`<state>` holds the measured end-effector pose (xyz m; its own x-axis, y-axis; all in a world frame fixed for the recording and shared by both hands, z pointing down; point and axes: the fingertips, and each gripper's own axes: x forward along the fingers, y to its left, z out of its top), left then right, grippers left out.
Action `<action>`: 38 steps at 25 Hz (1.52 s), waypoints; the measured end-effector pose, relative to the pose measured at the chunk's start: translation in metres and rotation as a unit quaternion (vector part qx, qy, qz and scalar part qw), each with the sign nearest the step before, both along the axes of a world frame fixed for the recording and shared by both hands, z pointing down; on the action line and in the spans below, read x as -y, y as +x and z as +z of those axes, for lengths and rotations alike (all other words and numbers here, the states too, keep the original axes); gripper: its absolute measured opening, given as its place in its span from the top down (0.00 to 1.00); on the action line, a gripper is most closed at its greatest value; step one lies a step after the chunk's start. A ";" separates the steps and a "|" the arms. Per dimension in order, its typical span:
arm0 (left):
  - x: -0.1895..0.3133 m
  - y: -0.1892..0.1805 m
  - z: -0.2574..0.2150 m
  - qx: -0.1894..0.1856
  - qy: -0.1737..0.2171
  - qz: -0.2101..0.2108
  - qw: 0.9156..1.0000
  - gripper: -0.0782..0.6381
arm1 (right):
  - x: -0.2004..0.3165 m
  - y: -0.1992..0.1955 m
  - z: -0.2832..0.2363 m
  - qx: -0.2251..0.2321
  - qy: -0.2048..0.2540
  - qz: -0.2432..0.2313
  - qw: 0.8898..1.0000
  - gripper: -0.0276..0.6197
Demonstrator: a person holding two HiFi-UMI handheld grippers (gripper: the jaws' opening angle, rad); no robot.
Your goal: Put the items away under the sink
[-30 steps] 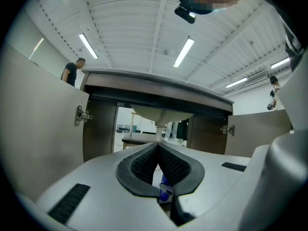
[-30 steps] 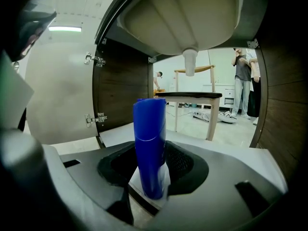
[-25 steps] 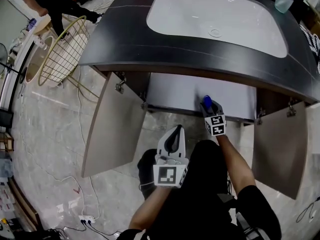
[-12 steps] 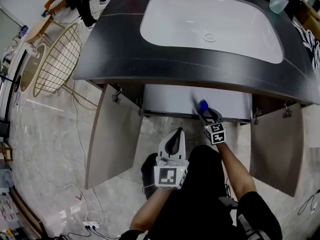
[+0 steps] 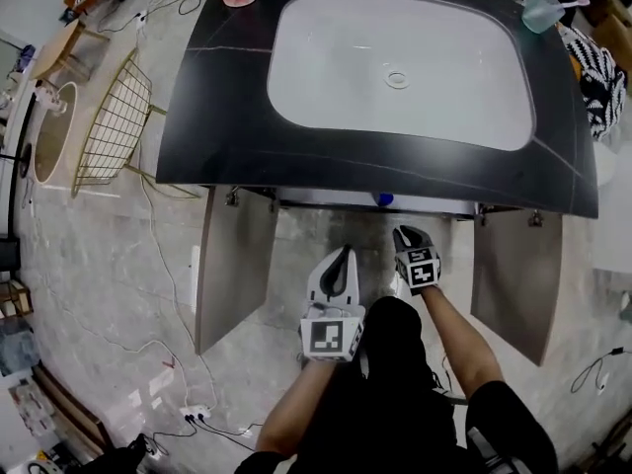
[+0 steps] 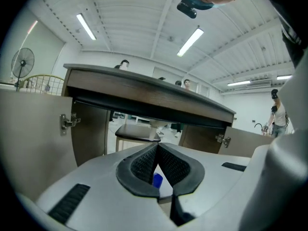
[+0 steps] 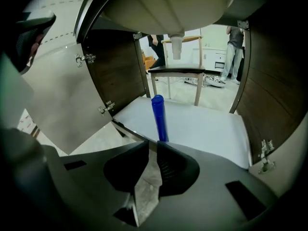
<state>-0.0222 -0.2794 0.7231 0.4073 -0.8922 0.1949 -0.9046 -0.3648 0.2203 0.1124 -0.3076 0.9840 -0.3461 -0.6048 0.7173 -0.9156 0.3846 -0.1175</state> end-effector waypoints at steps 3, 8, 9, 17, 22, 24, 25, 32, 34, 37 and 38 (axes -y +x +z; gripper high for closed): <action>-0.005 0.005 -0.025 0.013 -0.020 0.003 1.000 0.87 | -0.019 0.007 -0.024 -0.005 -0.039 0.004 0.999 0.91; -0.023 0.006 -0.088 0.029 -0.041 -0.012 0.999 0.87 | -0.056 0.005 -0.086 -0.001 -0.089 -0.003 0.996 0.94; -0.029 0.009 -0.104 0.032 -0.044 -0.013 0.998 0.87 | -0.064 0.006 -0.102 0.001 -0.095 -0.002 0.995 0.94; -0.096 0.028 -0.232 0.049 -0.062 -0.006 0.997 0.87 | -0.133 0.016 -0.252 0.015 -0.103 -0.013 0.994 0.94; -0.136 0.031 -0.313 0.039 -0.066 -0.022 0.997 0.87 | -0.159 0.021 -0.377 0.030 -0.057 -0.027 0.998 0.94; -0.153 0.031 -0.344 0.033 -0.067 -0.030 0.997 0.87 | -0.169 0.022 -0.428 0.039 -0.035 -0.031 0.998 0.94; -0.160 0.032 -0.359 0.031 -0.065 -0.033 0.997 0.87 | -0.173 0.023 -0.452 0.046 -0.022 -0.032 0.998 0.94; -0.198 0.041 -0.440 0.032 -0.031 -0.024 0.999 0.87 | -0.198 0.019 -0.606 0.093 0.082 -0.045 0.991 0.94; -0.205 0.039 -0.464 0.026 -0.016 -0.021 0.999 0.87 | -0.206 0.012 -0.647 0.107 0.115 -0.045 0.986 0.94; -0.219 0.037 -0.497 0.020 0.017 -0.009 1.000 0.87 | -0.225 0.005 -0.702 0.125 0.166 -0.036 0.978 0.94; -0.222 0.036 -0.507 0.020 0.028 -0.004 0.999 0.87 | -0.232 0.002 -0.718 0.132 0.180 -0.031 0.974 0.94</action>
<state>0.0138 -0.0574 0.2160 0.3922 -0.9058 0.1604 -0.9156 -0.3677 0.1627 0.1147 -0.0752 0.2662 -0.5339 -0.7726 0.3435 -0.8452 0.4986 -0.1924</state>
